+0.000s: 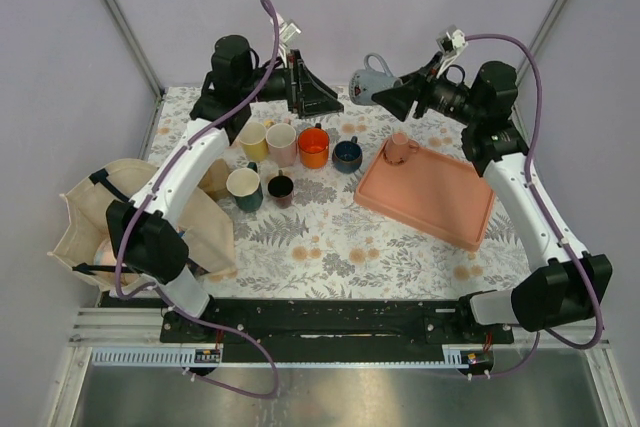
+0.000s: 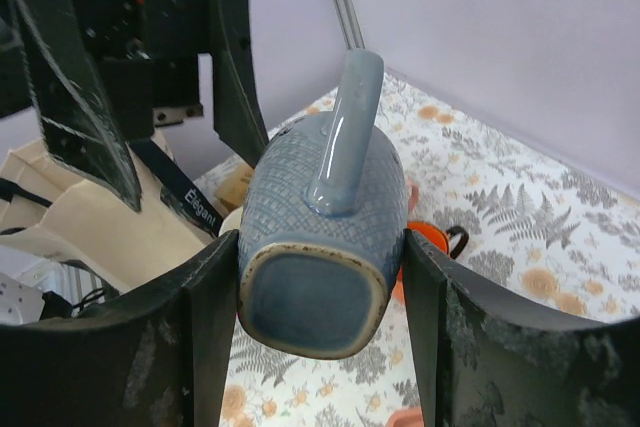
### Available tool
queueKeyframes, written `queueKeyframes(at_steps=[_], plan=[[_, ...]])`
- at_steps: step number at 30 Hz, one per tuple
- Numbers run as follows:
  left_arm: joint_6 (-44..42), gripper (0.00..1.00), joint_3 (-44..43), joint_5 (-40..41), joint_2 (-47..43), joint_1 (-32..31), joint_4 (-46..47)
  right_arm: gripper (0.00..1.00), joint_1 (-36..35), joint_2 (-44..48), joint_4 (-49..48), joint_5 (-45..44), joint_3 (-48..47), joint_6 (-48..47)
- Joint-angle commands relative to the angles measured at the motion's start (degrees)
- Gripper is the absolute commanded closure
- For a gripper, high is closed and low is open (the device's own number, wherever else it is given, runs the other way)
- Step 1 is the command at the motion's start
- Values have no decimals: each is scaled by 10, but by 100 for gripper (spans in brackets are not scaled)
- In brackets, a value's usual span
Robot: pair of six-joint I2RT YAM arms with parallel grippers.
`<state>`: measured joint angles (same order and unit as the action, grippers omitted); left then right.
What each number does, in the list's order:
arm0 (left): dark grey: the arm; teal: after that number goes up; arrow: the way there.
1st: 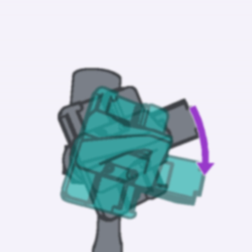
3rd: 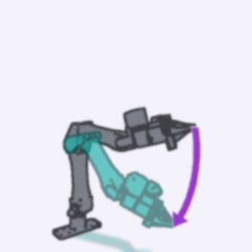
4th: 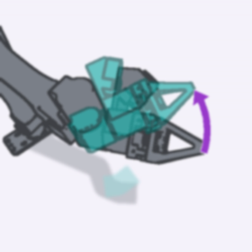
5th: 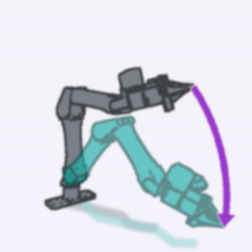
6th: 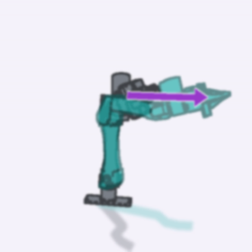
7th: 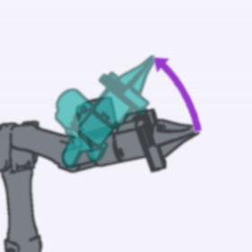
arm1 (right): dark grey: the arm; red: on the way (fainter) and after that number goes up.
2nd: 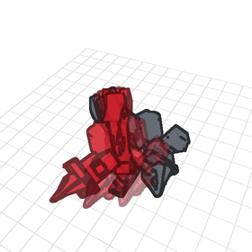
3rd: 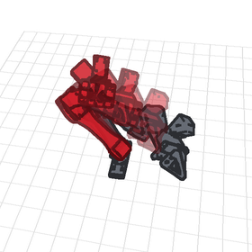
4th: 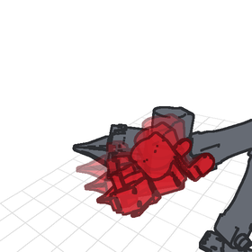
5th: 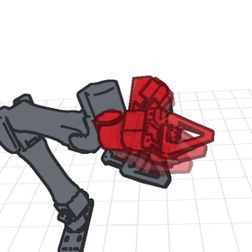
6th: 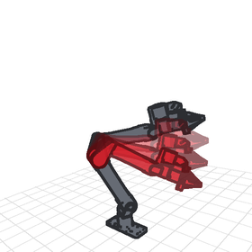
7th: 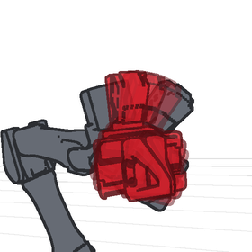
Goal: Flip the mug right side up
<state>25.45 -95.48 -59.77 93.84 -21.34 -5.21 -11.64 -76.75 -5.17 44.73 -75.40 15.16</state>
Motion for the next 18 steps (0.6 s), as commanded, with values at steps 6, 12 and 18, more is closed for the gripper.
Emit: queueKeyframes(at_steps=[6,12,18], plan=[[172,33,-37,-34,48,-5,223,100,-54,-28,-86,22,-73,31],[180,55,-49,-29,50,-10,237,100,-78,-44,-84,-3,-70,32],[176,100,-35,-23,39,-9,245,78,-90,-60,-58,-26,-62,29]])
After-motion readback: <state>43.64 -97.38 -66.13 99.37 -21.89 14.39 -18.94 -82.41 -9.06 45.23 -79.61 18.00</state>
